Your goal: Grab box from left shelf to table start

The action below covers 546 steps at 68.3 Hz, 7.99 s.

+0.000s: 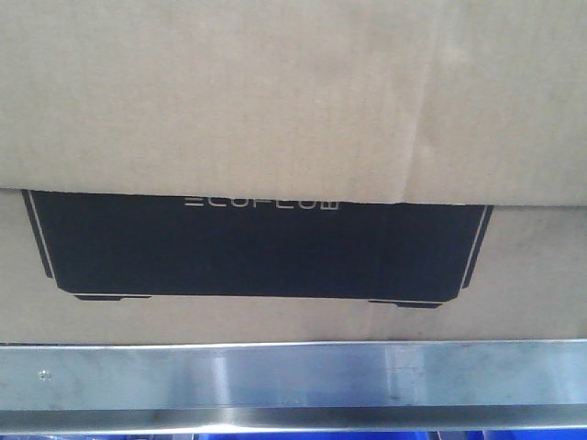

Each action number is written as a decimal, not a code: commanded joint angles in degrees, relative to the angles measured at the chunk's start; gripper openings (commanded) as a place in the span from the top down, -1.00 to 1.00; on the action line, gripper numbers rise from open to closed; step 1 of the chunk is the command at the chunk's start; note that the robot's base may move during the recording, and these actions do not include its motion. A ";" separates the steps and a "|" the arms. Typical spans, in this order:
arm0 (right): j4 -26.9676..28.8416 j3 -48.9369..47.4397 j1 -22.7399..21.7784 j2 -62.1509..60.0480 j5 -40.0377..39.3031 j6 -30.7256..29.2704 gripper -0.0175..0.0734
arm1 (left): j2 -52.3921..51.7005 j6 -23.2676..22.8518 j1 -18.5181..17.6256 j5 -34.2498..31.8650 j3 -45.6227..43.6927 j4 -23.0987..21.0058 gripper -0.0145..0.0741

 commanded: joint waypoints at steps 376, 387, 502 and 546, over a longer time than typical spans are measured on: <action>-2.60 -83.29 5.01 74.62 54.15 0.99 -0.73 | 80.13 -7.90 -10.51 68.35 -91.56 5.82 -0.21; -2.64 -86.22 5.01 78.48 57.26 0.99 -0.73 | 80.13 -7.90 -10.51 68.35 -91.56 5.82 -0.21; -0.59 -55.58 5.06 39.13 30.46 0.99 0.50 | 34.07 -10.09 -10.84 38.52 -59.05 4.29 0.89; 1.99 -48.30 5.06 12.09 30.64 0.99 0.50 | 9.64 -6.48 -10.74 32.66 -51.02 2.80 0.89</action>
